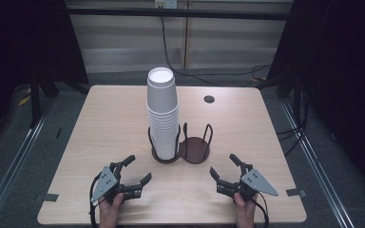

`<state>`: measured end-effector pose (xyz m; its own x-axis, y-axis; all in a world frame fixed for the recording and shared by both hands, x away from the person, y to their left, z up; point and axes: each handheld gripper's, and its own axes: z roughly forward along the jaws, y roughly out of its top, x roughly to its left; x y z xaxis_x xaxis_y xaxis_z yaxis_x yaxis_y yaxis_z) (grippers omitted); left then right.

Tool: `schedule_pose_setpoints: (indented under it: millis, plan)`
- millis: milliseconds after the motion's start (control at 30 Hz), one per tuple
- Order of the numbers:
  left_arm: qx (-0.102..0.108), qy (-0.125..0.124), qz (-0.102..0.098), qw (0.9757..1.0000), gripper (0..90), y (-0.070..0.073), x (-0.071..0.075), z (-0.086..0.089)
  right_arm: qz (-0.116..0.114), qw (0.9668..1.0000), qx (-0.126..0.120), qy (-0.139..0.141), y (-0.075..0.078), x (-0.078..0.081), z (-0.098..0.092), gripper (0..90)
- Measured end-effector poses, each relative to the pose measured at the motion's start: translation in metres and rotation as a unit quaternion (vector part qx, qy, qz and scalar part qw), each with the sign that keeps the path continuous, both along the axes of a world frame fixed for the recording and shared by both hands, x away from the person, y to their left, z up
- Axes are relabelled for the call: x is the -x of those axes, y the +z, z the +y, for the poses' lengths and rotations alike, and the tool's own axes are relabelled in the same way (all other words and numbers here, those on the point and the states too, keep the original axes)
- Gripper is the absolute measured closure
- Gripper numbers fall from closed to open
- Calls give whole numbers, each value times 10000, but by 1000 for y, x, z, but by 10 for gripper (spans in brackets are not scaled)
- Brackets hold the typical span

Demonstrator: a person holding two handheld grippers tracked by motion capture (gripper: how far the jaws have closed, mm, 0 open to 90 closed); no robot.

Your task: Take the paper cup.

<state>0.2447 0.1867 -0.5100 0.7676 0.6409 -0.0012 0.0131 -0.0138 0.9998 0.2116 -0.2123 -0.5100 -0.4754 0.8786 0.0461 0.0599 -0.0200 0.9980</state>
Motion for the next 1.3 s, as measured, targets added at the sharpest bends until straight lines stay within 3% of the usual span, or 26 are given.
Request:
schedule_pose_setpoints:
  millis: [267,400,500,600,667,933,1000,1100,1300]
  plan:
    - [-4,-4,-2,10000,156,0,0,0,352,9989,160,-265,2,-5,6,125]
    - [-4,0,-5,10000,156,0,0,0,467,9985,210,-202,3,-5,8,135]
    - [-13,-15,-16,10000,156,0,0,0,585,9982,137,1,4,-6,8,131]
    - [-5,0,-8,10000,156,0,0,0,589,9981,189,70,5,-7,9,157]
    - [-5,-4,-5,10000,156,0,0,0,609,9978,90,241,7,-7,10,162]
    - [-5,0,-6,10000,156,0,0,0,439,9976,92,534,20,-9,16,174]
    - [-2,-1,-6,10000,155,0,0,0,329,9975,171,596,24,-9,18,217]
    - [-8,-6,-6,10000,156,0,0,0,535,9955,32,781,29,-11,19,240]
    - [-4,-5,-6,10000,155,0,0,0,438,9946,87,940,39,-12,23,256]
